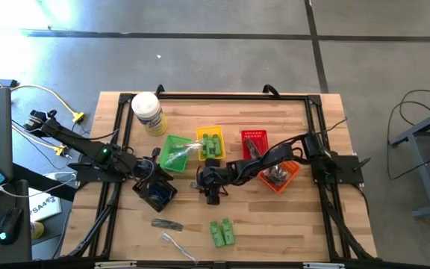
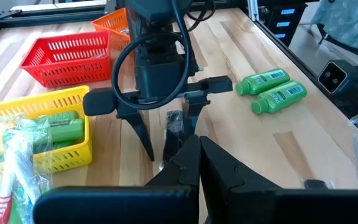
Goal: Pick & Place Travel size toiletries
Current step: Put the top black comb into the red basket
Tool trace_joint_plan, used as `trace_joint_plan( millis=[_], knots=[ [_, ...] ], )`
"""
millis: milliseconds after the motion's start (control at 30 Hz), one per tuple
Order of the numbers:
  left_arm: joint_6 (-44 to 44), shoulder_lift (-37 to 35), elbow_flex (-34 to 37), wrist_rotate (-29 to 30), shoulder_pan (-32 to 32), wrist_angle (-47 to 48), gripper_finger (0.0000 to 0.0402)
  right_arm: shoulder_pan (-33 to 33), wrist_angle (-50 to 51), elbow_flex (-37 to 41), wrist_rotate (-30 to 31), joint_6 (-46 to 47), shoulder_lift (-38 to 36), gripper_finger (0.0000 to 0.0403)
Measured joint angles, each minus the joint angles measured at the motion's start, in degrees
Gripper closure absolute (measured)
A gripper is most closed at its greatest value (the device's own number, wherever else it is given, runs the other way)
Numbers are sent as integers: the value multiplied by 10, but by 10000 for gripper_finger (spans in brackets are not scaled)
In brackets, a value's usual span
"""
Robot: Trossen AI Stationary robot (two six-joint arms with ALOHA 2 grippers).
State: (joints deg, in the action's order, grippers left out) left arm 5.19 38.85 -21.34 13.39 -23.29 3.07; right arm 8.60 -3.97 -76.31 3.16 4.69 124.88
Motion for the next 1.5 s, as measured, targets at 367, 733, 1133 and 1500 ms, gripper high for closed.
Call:
trace_joint_plan(
  millis=[367,733,1133,1500],
  knots=[
    [-6,0,0,0,0,0,402,2,0,-1,-10,-6,0,323],
    [-4,0,0,0,0,1,402,1,1,0,-17,-15,0,399],
    [0,0,0,0,0,-1,401,24,39,2,19,-33,-58,400],
    [11,0,0,-3,0,-3,402,31,138,1,48,-33,-115,400]
  ],
)
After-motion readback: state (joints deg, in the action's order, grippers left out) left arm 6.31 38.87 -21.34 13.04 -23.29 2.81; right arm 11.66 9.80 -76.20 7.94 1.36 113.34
